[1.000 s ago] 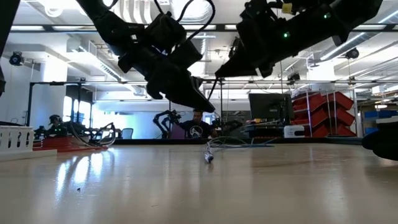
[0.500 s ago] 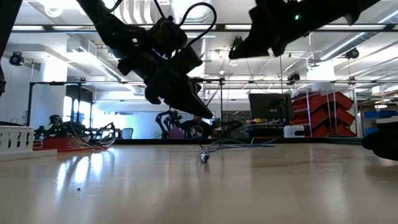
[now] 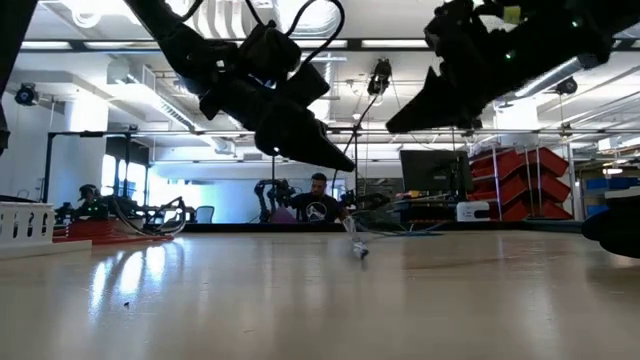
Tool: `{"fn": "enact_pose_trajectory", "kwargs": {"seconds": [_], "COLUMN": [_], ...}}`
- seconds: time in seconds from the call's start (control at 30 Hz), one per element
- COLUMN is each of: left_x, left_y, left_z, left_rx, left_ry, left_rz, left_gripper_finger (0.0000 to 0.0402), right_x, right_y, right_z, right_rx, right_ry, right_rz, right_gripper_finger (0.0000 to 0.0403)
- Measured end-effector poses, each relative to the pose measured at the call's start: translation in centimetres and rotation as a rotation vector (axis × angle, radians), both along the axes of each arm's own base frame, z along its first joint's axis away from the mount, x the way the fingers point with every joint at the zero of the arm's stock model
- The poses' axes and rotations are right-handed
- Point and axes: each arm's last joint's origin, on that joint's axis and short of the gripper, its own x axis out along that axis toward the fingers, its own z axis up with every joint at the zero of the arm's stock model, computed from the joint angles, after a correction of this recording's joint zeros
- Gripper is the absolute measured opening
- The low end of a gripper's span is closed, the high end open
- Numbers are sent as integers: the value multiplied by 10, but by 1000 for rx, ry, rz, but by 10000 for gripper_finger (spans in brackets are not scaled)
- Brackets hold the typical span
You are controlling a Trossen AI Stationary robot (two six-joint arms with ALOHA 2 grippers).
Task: Ziptie cables
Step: Wrap the cable wires with black zip tie
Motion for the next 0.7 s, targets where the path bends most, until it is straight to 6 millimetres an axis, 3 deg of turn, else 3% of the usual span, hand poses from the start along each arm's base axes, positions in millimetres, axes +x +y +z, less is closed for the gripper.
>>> {"fn": "enact_pose_trajectory", "kwargs": {"seconds": [0.17,0.37,0.57,0.7], "left_x": [-2,-1,-3,-2], "left_y": [9,8,8,8], "left_z": [0,0,-2,-1], "left_rx": [-26,-46,-99,-116], "left_ry": [-10,-15,-4,-19], "left_rz": [44,52,82,91], "left_gripper_finger": [4,4,4,4], "right_x": [15,46,56,56], "right_y": [15,14,19,32], "right_z": [-46,-91,-122,-125], "right_rx": [35,-23,47,167], "right_ry": [70,-63,-46,-40], "right_rz": [51,-18,59,142], "right_gripper_finger": [85,67,29,8]}}
